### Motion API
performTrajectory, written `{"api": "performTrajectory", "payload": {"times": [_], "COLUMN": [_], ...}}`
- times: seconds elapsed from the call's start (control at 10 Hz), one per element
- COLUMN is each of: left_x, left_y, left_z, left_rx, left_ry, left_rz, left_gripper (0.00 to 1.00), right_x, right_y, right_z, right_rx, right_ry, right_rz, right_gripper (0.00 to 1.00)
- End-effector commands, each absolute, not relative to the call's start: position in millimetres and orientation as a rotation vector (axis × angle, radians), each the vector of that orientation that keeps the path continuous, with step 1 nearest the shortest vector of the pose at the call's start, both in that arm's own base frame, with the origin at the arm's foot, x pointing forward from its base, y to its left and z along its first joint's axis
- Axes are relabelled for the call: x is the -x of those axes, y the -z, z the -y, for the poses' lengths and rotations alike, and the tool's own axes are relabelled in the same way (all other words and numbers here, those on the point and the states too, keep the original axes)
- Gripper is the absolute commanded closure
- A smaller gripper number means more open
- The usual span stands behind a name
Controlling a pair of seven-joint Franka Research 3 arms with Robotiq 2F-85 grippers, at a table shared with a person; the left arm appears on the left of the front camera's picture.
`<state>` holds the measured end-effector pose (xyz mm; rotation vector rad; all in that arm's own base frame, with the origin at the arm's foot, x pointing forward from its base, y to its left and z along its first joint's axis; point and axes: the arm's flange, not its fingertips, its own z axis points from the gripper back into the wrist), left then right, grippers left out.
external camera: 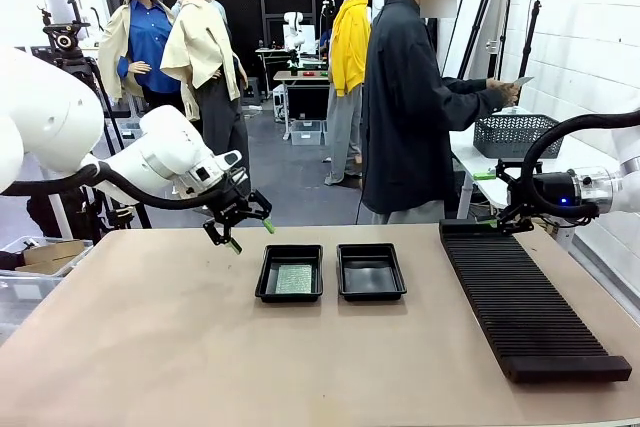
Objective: Inspect and transfer BCBs to ESD trays.
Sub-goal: Pick up the ESD tray and place it on the left side of the table.
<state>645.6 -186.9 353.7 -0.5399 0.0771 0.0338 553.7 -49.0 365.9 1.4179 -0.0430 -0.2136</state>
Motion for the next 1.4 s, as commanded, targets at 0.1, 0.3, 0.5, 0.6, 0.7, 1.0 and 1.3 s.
{"api": "performTrajectory", "payload": {"times": [0.1,0.3,0.5,0.6,0.7,1.0,1.3], "left_x": [-637,-631,-622,-618,-615,-612,-613], "left_y": [-342,-332,-325,-321,-316,-316,-314], "left_z": [205,212,217,220,223,228,227], "left_rx": [0.466,0.424,0.38,0.373,0.379,0.352,0.35], "left_ry": [-0.055,-0.052,-0.033,-0.026,-0.013,0.001,0.015], "left_rz": [-0.053,-0.037,-0.028,-0.041,-0.044,-0.037,-0.056], "left_gripper": [0.0,0.0,0.0,0.0,0.0,0.0,0.44], "right_x": [-553,-553,-553,-553,-553,-553,-553], "right_y": [-367,-367,-367,-367,-367,-367,-367], "right_z": [48,48,48,48,48,48,48], "right_rx": [-1.411,-1.411,-1.411,-1.411,-1.411,-1.411,-1.411], "right_ry": [0.218,0.218,0.218,0.218,0.218,0.218,0.218], "right_rz": [0.048,0.048,0.048,0.048,0.048,0.048,0.048], "right_gripper": [0.0,0.0,0.0,0.0,0.0,0.0,0.0]}}
